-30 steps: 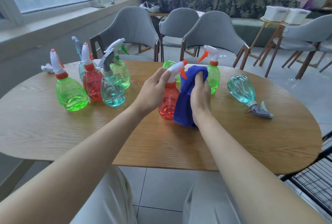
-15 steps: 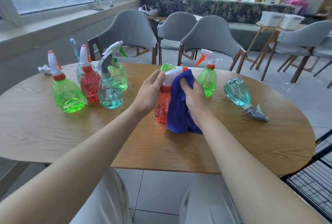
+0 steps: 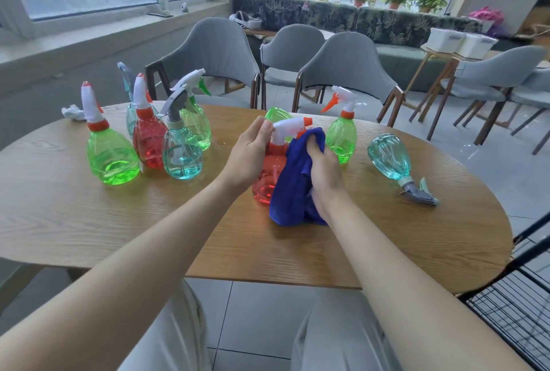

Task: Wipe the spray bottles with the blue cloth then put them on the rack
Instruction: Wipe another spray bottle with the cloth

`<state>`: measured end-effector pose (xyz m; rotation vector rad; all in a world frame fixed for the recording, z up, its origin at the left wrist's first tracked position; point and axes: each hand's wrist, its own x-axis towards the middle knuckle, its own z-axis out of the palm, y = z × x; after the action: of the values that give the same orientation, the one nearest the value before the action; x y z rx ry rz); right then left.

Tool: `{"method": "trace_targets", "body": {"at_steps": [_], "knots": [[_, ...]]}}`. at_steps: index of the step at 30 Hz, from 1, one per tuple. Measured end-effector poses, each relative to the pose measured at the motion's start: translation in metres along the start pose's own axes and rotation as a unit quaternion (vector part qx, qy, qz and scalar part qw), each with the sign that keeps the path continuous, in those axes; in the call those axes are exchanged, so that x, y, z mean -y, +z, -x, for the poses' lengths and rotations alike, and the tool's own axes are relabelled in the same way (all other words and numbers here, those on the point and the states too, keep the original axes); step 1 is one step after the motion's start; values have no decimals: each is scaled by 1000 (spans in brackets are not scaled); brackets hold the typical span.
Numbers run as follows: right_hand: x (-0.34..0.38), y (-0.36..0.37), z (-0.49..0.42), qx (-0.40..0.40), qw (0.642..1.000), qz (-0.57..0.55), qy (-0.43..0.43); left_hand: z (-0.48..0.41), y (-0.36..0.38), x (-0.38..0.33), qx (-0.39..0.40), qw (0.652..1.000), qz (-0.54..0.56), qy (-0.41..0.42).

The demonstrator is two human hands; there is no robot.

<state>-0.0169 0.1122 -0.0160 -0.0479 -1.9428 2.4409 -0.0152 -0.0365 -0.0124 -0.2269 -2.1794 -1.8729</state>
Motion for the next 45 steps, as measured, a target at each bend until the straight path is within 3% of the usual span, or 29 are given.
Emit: {"method": "trace_targets", "body": {"at_steps": [5, 13, 16, 19, 21, 26, 29, 33, 36, 38, 42, 45], "knots": [[12, 18, 4, -63, 996, 2, -63, 1, -4, 5, -13, 1000, -1, -7], [39, 21, 3, -146, 962, 107, -205, 5, -1, -4, -22, 1000, -16, -4], [44, 22, -2, -138, 902, 261, -316, 6, -2, -4, -12, 1000, -22, 5], [42, 30, -7, -71, 789, 470, -390, 5, -2, -4, -1, 999, -35, 15], [39, 37, -8, -25, 733, 559, -386, 7, -3, -5, 7, 1000, -22, 19], [51, 31, -11, 94, 740, 557, -365, 7, -9, -3, 25, 1000, -14, -4], [64, 18, -18, 154, 719, 602, -312, 5, -2, 3, 18, 1000, 6, -18], [77, 20, -17, 183, 671, 663, -279, 3, 2, -1, 16, 998, 59, -17], [77, 26, -11, 146, 642, 694, -291, 2, 2, -3, 13, 998, 60, -20], [73, 29, -6, 114, 641, 695, -306, 3, 2, -4, 5, 997, 68, -26], [63, 26, -10, 118, 677, 649, -327, 8, 4, -10, 6, 994, 108, -28], [62, 21, -17, 126, 745, 577, -309, 14, 4, -14, 12, 990, 139, -13]]}}
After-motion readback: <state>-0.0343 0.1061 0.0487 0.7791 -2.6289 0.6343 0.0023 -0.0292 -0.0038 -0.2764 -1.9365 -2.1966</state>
